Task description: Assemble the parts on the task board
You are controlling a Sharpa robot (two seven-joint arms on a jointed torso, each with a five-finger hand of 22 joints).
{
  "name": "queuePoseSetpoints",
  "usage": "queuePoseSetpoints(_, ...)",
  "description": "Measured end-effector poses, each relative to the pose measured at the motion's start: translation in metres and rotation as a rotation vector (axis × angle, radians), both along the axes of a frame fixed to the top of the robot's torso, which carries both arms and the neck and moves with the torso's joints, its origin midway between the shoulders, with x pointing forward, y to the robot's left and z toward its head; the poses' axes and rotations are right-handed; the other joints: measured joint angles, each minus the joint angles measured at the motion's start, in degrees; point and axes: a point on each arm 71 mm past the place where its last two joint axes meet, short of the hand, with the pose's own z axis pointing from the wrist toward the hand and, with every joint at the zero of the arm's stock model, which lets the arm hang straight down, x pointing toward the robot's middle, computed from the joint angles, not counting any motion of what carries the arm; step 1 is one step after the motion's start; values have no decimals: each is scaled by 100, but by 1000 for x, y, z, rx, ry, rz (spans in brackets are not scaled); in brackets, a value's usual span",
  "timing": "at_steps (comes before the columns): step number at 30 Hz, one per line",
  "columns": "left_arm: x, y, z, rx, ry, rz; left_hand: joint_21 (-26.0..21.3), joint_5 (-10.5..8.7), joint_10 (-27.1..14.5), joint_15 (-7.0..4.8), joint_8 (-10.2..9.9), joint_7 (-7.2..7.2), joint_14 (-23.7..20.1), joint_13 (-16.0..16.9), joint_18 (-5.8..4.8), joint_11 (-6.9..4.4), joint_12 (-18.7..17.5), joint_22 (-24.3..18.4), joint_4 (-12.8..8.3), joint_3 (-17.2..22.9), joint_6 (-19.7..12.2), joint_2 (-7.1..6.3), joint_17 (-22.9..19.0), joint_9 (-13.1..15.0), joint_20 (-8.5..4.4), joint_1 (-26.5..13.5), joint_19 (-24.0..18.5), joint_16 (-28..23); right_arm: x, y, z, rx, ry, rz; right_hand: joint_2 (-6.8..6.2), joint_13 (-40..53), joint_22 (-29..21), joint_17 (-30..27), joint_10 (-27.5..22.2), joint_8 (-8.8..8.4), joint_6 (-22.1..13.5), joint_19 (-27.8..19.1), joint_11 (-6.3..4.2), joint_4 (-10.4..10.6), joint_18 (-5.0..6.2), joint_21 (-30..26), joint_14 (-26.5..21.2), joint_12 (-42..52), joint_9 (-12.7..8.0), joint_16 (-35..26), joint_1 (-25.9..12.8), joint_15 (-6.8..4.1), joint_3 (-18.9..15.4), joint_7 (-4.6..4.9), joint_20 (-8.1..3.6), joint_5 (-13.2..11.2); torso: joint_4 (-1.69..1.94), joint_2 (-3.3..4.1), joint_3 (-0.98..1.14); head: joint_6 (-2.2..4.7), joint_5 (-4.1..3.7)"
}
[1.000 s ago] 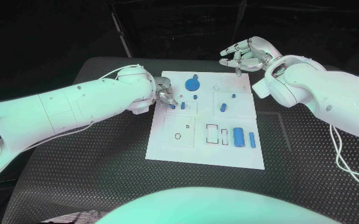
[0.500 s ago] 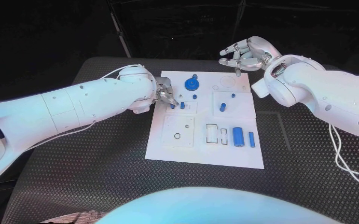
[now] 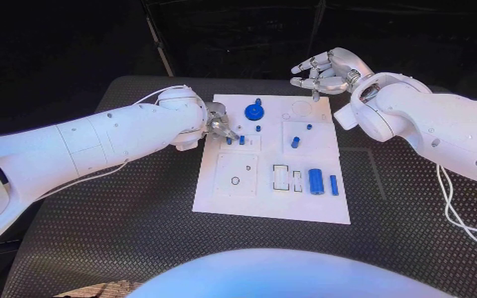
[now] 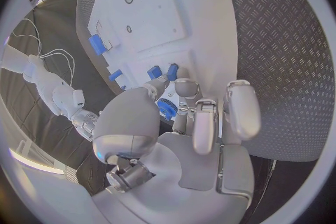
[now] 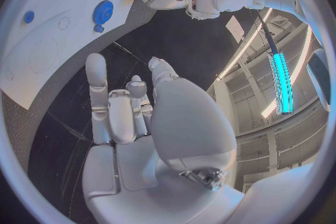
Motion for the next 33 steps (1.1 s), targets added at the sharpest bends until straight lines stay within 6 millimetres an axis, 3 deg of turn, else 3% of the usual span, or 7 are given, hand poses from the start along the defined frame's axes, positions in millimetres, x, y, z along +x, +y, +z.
queuePoseSetpoints(10,0,3,-1,4,2,6,28,0,0,0,21,-1,0,16,0,0,26,0,264,-631,2,-21,0,-23,-18,-87,18,0,0,0,0,0,0,0,0,0,0,0,0,0,0,0,0,0,0,0,0,0,0,0,0,0,0,0,0,0,3,-2,-1,-4,-1)
queuePoseSetpoints(21,-1,8,-1,3,-1,13,28,-1,-20,1,22,-2,0,10,0,-20,50,0,373,-882,3,-21,0,-33,-18,-86,18,0,0,0,0,0,0,-1,0,1,-16,-6,0,0,0,-21,0,0,0,0,0,0,0,0,0,0,0,0,-21,0,6,-2,-5,-9,-5)
queuePoseSetpoints(28,0,16,1,-40,-25,67,-335,-3,-475,1,-141,124,0,-611,0,81,-322,0,679,-1331,-288,64,0,-135,44,-60,-108,0,0,0,0,0,0,-1,0,1,-15,-6,0,0,0,-21,0,0,1,0,0,0,0,0,0,0,0,0,-21,0,7,-2,-7,-1,-10)
queuePoseSetpoints(33,1,18,3,-82,-37,106,-377,-3,-511,22,-162,143,-21,-686,-1,104,-335,0,818,-1529,-307,85,0,-146,61,-38,-126,0,0,0,0,0,0,-1,0,2,-15,-6,0,0,0,-21,0,0,1,0,0,0,0,0,0,0,0,0,-21,0,7,-2,-4,-1,-10)
